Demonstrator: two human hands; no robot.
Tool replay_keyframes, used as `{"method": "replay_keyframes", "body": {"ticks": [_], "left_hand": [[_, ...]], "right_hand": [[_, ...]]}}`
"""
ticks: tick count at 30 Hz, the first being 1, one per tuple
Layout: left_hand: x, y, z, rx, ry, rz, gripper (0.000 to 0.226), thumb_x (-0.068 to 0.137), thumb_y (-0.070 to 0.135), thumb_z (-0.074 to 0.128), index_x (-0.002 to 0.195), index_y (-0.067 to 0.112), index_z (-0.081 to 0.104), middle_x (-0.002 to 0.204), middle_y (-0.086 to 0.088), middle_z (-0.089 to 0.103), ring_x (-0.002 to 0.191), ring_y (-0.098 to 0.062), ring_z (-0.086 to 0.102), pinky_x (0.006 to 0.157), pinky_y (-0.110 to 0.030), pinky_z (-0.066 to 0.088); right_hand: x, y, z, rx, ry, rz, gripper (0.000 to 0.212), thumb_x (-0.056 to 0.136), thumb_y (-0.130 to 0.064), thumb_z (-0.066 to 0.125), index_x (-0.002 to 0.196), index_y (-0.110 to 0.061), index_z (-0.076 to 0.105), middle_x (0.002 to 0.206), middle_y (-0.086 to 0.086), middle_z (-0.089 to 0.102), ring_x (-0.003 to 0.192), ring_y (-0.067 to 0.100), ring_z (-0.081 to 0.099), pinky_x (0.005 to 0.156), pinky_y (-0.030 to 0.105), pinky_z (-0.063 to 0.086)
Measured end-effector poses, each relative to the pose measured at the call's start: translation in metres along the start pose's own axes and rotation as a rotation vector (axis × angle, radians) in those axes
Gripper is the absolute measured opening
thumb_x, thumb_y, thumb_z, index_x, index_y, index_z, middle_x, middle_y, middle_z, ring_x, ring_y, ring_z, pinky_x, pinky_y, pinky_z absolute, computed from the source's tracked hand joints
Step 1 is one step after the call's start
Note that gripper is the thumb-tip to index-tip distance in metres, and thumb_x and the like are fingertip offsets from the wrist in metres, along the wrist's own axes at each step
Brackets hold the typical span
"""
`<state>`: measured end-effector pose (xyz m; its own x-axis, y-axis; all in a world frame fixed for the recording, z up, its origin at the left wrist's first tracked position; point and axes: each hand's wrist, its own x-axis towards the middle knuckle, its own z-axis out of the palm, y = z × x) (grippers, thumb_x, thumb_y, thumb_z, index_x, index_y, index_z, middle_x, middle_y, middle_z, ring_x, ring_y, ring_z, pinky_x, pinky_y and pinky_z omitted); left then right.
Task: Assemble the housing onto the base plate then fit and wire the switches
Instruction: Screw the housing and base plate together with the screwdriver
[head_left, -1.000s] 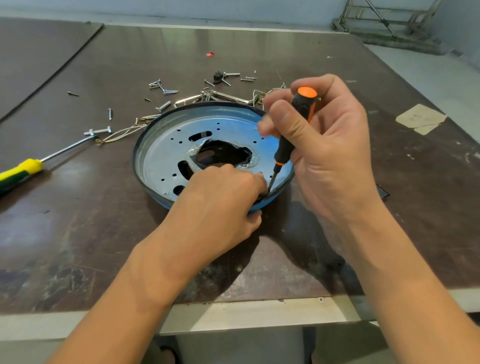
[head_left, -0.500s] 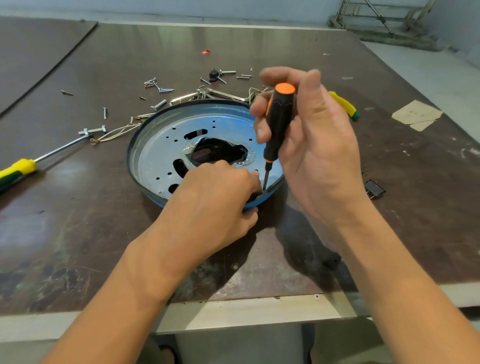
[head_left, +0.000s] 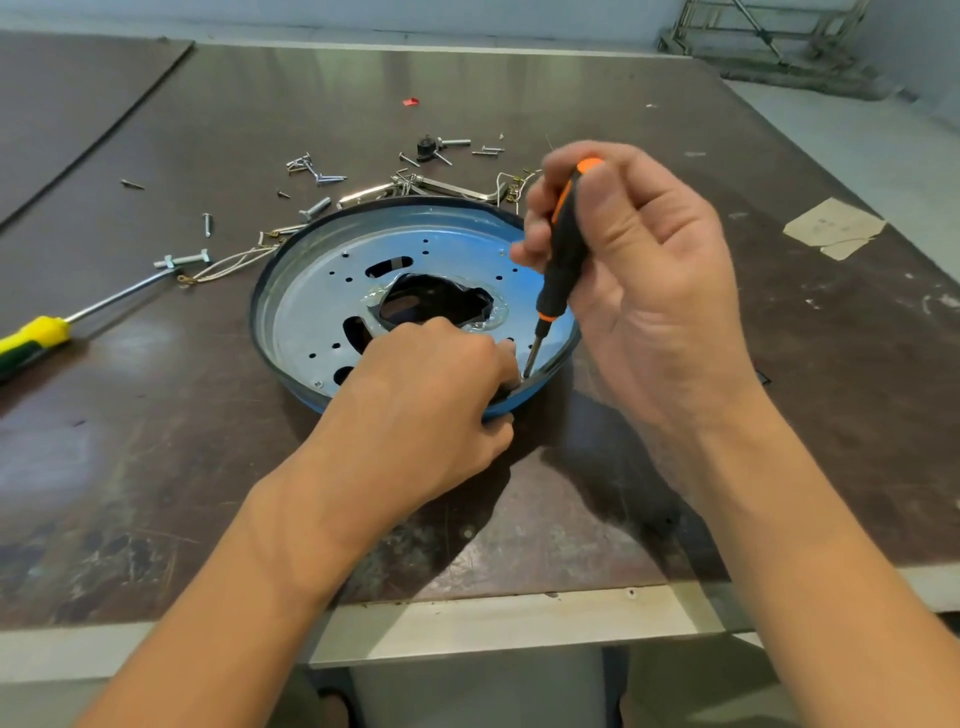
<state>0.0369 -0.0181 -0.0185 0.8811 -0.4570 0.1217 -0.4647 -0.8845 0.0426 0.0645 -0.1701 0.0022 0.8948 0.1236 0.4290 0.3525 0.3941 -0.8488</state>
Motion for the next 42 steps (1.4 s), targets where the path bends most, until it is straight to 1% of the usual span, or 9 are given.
{"method": "replay_keyframes", "body": {"ticks": [3,9,15,21,27,30,33,39,42], "left_hand": [[-0.001,0.000,0.000,-0.001,0.006,0.002,0.032,0.089,0.049,0.055,0.119,0.038,0.059,0.098,0.008,0.068,0.087,-0.015,0.061,0.070,-0.035,0.055],[-0.001,0.000,0.000,0.000,0.004,0.000,0.032,0.088,0.049,0.056,0.117,0.037,0.061,0.104,0.008,0.069,0.090,-0.016,0.063,0.071,-0.037,0.055],[0.000,-0.001,0.002,-0.003,0.007,0.001,0.034,0.087,0.049,0.057,0.118,0.035,0.061,0.112,0.008,0.070,0.096,-0.015,0.065,0.073,-0.036,0.057],[0.000,-0.001,0.002,-0.014,0.015,-0.002,0.031,0.087,0.049,0.059,0.115,0.035,0.061,0.099,0.007,0.068,0.086,-0.016,0.063,0.070,-0.036,0.056],[0.001,-0.001,0.003,-0.015,0.022,0.004,0.037,0.087,0.048,0.059,0.121,0.034,0.062,0.108,0.008,0.070,0.089,-0.014,0.065,0.071,-0.035,0.058],[0.000,-0.001,0.002,-0.020,0.034,0.002,0.035,0.087,0.048,0.060,0.119,0.034,0.062,0.094,0.007,0.069,0.083,-0.014,0.063,0.068,-0.035,0.057],[-0.001,0.000,0.001,-0.021,0.036,-0.003,0.031,0.087,0.048,0.060,0.115,0.034,0.063,0.090,0.007,0.067,0.081,-0.015,0.062,0.067,-0.035,0.056],[0.001,-0.002,0.003,-0.024,0.035,-0.004,0.036,0.086,0.050,0.059,0.119,0.035,0.063,0.112,0.009,0.071,0.093,-0.014,0.066,0.071,-0.036,0.057],[0.001,-0.002,0.003,-0.018,0.036,-0.004,0.037,0.087,0.050,0.058,0.121,0.036,0.062,0.107,0.008,0.071,0.090,-0.014,0.065,0.070,-0.035,0.057]], "right_hand": [[-0.001,0.002,0.001,-0.077,0.058,-0.067,0.019,0.089,-0.001,0.067,0.095,-0.012,0.052,0.084,0.008,0.068,0.073,0.022,0.066,0.080,0.041,0.053],[-0.001,-0.002,0.001,0.039,-0.011,0.034,0.035,0.108,-0.019,0.027,0.115,0.000,0.055,0.088,0.011,0.059,0.075,0.020,0.052,0.072,0.034,0.044],[-0.003,0.000,0.008,-0.136,0.036,-0.069,0.014,0.094,-0.006,0.063,0.098,-0.012,0.050,0.083,0.005,0.068,0.077,0.025,0.067,0.070,0.033,0.049],[-0.002,0.000,0.004,0.052,0.034,0.051,0.034,0.108,-0.022,0.031,0.116,-0.001,0.056,0.086,0.010,0.061,0.074,0.020,0.054,0.070,0.030,0.046],[-0.003,0.002,0.009,-0.103,0.033,-0.063,0.020,0.092,0.001,0.063,0.101,-0.010,0.049,0.095,0.011,0.067,0.087,0.027,0.070,0.078,0.034,0.053],[-0.003,0.002,0.011,-0.054,0.027,-0.015,0.004,0.101,-0.016,0.050,0.102,-0.012,0.051,0.084,0.007,0.062,0.068,0.019,0.056,0.066,0.028,0.045],[-0.003,0.003,0.005,-0.002,0.059,0.019,0.034,0.107,-0.021,0.030,0.109,-0.002,0.059,0.084,0.008,0.060,0.072,0.019,0.053,0.069,0.028,0.046],[-0.005,0.005,0.013,-0.070,0.064,-0.080,0.013,0.093,-0.001,0.060,0.099,-0.008,0.051,0.088,0.010,0.067,0.080,0.027,0.070,0.076,0.035,0.052],[-0.004,0.004,0.014,-0.013,0.051,-0.037,0.012,0.103,-0.015,0.043,0.104,-0.007,0.052,0.081,0.010,0.060,0.067,0.020,0.055,0.066,0.030,0.044]]}}
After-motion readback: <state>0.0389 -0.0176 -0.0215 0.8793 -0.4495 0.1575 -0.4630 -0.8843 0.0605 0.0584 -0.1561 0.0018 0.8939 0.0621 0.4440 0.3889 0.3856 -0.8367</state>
